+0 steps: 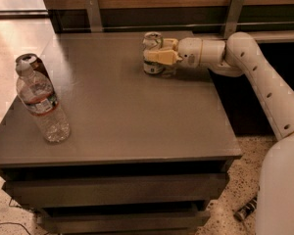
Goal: Place 7up can upright
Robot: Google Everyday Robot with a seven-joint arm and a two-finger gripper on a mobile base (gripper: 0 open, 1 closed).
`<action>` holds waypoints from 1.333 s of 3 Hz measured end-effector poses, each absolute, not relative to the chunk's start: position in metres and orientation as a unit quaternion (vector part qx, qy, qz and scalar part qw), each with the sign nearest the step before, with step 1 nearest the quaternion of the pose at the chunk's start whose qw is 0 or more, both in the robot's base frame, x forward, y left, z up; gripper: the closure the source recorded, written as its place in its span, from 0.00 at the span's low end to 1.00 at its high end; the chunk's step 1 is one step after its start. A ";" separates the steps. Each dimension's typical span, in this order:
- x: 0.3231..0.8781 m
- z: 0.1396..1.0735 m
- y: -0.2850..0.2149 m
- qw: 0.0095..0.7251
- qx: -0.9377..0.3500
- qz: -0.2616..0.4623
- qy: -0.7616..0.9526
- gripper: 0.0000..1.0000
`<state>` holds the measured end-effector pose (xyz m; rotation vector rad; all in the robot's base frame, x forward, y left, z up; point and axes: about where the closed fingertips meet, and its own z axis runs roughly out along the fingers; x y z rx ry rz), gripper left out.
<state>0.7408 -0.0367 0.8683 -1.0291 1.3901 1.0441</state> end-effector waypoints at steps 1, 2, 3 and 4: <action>0.741 0.870 -0.037 0.532 -0.431 0.438 0.583 0.83; 0.741 0.871 -0.036 0.532 -0.432 0.438 0.583 0.44; 0.741 0.871 -0.036 0.532 -0.432 0.438 0.583 0.22; 0.741 0.871 -0.036 0.532 -0.432 0.438 0.583 0.01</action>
Offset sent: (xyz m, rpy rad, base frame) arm 0.0000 0.0001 0.0017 0.0000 0.0000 0.0002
